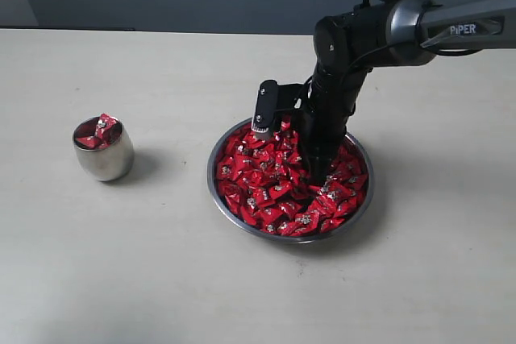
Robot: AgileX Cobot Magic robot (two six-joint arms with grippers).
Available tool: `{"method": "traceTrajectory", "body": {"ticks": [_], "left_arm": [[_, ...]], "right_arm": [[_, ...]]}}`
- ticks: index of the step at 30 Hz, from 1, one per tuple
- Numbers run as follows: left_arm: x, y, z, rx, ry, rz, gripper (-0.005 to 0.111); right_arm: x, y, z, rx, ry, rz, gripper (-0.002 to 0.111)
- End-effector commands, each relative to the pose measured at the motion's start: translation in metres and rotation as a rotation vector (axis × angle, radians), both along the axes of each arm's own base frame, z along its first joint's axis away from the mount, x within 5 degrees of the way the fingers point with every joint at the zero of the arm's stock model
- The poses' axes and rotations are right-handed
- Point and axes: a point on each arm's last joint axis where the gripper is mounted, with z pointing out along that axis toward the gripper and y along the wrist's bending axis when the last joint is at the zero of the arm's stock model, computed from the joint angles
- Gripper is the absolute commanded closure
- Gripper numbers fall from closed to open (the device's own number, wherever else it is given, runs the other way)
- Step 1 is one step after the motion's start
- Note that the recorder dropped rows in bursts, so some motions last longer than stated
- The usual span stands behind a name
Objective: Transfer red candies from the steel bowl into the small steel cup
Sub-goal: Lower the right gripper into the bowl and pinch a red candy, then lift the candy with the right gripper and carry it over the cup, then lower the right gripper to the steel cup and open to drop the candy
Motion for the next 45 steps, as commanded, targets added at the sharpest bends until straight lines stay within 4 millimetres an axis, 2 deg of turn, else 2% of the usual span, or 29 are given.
{"method": "traceTrajectory", "body": {"ticks": [1, 8, 13, 16, 18, 23, 27, 30, 32, 33, 35, 37, 39, 45], "left_arm": [[0.0, 0.0, -0.001, -0.001, -0.003, -0.006, 0.106], [0.0, 0.0, -0.001, -0.001, -0.003, -0.006, 0.106], [0.0, 0.0, -0.001, -0.001, -0.003, -0.006, 0.106], [0.0, 0.0, -0.001, -0.001, -0.003, -0.006, 0.106], [0.0, 0.0, -0.001, -0.001, -0.003, -0.006, 0.106], [0.0, 0.0, -0.001, -0.001, -0.003, -0.006, 0.106], [0.0, 0.0, -0.001, -0.001, -0.003, -0.006, 0.106], [0.0, 0.0, -0.001, -0.001, -0.003, -0.006, 0.106], [0.0, 0.0, -0.001, -0.001, -0.003, -0.006, 0.106], [0.0, 0.0, -0.001, -0.001, -0.003, -0.006, 0.106], [0.0, 0.0, -0.001, -0.001, -0.003, -0.006, 0.106], [0.0, 0.0, -0.001, -0.001, -0.003, -0.006, 0.106], [0.0, 0.0, -0.001, -0.001, -0.003, -0.006, 0.106], [0.0, 0.0, -0.001, -0.001, -0.003, -0.006, 0.106]], "right_arm": [[0.0, -0.001, 0.015, 0.008, -0.025, -0.008, 0.109], [-0.001, -0.003, 0.043, 0.054, -0.077, -0.046, 0.109], [-0.001, -0.002, 0.051, 0.085, -0.091, -0.105, 0.109], [0.001, 0.003, 0.059, 0.177, -0.114, -0.223, 0.109], [0.002, 0.01, 0.067, 0.298, -0.111, -0.309, 0.109], [0.005, 0.038, 0.086, 0.624, -0.01, -0.486, 0.109], [0.003, 0.069, 0.099, 0.805, 0.055, -0.448, 0.109], [0.002, 0.095, 0.103, 0.865, 0.069, -0.407, 0.109], [0.001, 0.124, 0.104, 0.896, 0.076, -0.348, 0.109], [0.0, 0.142, 0.104, 0.918, 0.109, -0.33, 0.109], [0.002, 0.165, 0.104, 0.943, 0.181, -0.322, 0.109], [-0.001, 0.18, 0.094, 0.914, 0.277, -0.262, 0.109], [-0.004, 0.188, 0.089, 0.87, 0.321, -0.238, 0.109], [-0.012, 0.191, 0.08, 0.775, 0.332, -0.185, 0.109]]}}
